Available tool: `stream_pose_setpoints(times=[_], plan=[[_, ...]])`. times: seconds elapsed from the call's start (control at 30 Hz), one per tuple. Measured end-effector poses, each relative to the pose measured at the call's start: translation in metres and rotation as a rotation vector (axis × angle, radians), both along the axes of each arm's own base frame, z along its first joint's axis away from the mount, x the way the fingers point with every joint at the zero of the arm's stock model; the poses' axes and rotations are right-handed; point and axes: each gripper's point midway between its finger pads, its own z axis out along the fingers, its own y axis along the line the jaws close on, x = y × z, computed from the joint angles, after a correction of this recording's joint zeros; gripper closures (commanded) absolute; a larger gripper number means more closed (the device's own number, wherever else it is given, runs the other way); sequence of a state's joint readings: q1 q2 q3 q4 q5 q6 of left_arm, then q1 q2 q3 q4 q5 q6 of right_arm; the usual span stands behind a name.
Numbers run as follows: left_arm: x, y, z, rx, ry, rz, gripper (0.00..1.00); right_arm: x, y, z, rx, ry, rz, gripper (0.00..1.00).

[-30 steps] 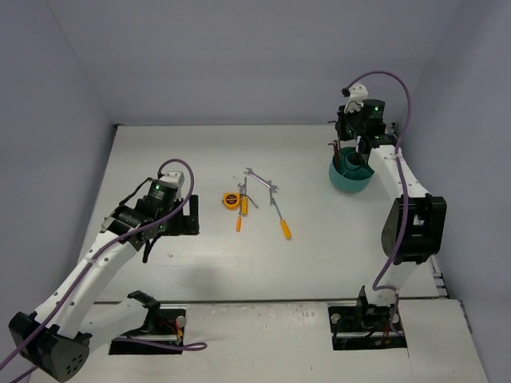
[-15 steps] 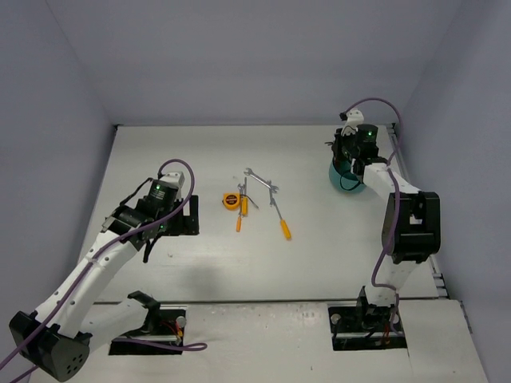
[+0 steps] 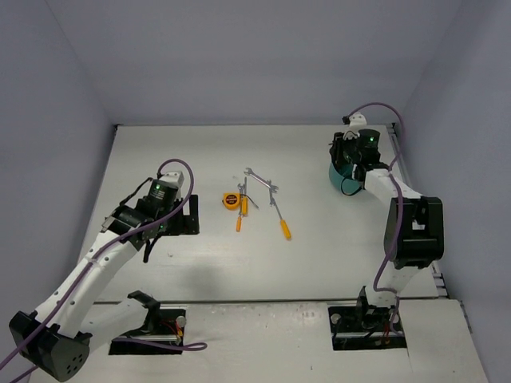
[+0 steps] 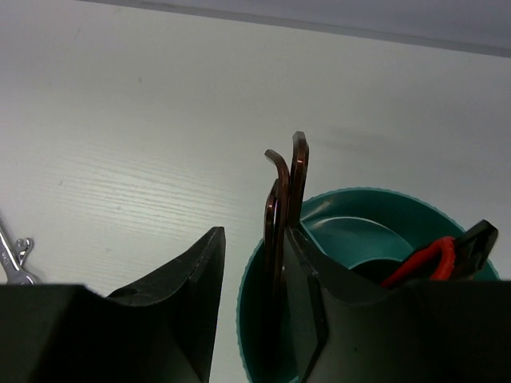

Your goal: Sort the tools into containers

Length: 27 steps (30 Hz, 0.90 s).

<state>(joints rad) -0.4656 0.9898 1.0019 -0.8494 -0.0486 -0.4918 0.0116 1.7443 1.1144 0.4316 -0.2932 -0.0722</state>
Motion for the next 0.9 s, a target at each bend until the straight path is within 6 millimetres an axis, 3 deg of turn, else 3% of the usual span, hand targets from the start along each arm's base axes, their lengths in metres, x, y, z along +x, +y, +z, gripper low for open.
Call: stream_pose_setpoints(times=[0.3,0.43,0.63,0.9], plan=[[-0.001,0.000,0.005,-0.021,-0.019,0.012,0.12,-0.021,0.006,0.046,0.055,-0.041,-0.035,0.60],[-0.001,-0.001,0.005,-0.024,-0.014,0.015,0.12,-0.041,0.040,0.047,0.072,0.027,-0.032,0.55],[0.002,-0.004,0.001,-0.020,0.011,0.019,0.12,-0.098,0.111,0.001,0.084,0.277,0.030,0.55],[0.006,-0.009,-0.006,-0.017,0.051,0.016,0.12,-0.161,0.156,-0.073,-0.003,0.577,0.080,0.55]])
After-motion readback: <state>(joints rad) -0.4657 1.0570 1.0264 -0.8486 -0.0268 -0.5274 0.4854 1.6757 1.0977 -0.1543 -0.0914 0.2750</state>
